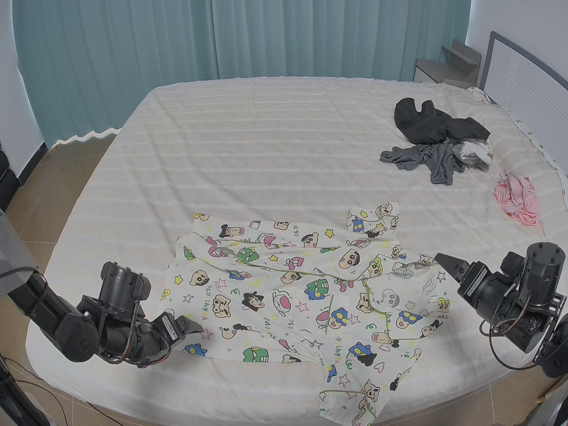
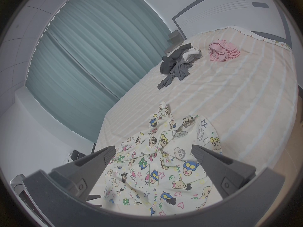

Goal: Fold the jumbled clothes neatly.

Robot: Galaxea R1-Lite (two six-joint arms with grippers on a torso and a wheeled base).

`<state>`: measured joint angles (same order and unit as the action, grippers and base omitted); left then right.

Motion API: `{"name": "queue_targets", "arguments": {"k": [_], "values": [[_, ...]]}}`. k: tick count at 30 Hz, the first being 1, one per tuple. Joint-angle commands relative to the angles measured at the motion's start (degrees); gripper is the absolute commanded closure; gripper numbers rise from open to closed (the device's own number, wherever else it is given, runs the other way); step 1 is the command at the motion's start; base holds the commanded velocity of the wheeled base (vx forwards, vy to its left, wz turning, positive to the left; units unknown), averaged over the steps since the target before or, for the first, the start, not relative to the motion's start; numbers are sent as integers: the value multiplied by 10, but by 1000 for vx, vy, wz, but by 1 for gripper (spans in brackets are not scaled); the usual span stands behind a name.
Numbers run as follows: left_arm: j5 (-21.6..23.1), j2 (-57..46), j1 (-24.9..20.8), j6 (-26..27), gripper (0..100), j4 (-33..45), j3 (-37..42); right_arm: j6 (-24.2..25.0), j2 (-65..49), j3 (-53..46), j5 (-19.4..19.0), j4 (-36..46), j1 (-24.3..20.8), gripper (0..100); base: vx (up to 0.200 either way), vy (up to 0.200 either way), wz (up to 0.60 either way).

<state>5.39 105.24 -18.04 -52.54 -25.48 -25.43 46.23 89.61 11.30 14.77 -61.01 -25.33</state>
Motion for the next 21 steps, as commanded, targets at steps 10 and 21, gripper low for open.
{"name": "queue_targets", "arguments": {"k": [10,21], "values": [[-2,5,-1,-11,0,-87,66,-5,101,-69,-73,4,-12,0,-200,0,0],[-21,29,0,-51,0,-123,13,-15,211,-82,-116,-38,-30,0,-91,0,0]]}}
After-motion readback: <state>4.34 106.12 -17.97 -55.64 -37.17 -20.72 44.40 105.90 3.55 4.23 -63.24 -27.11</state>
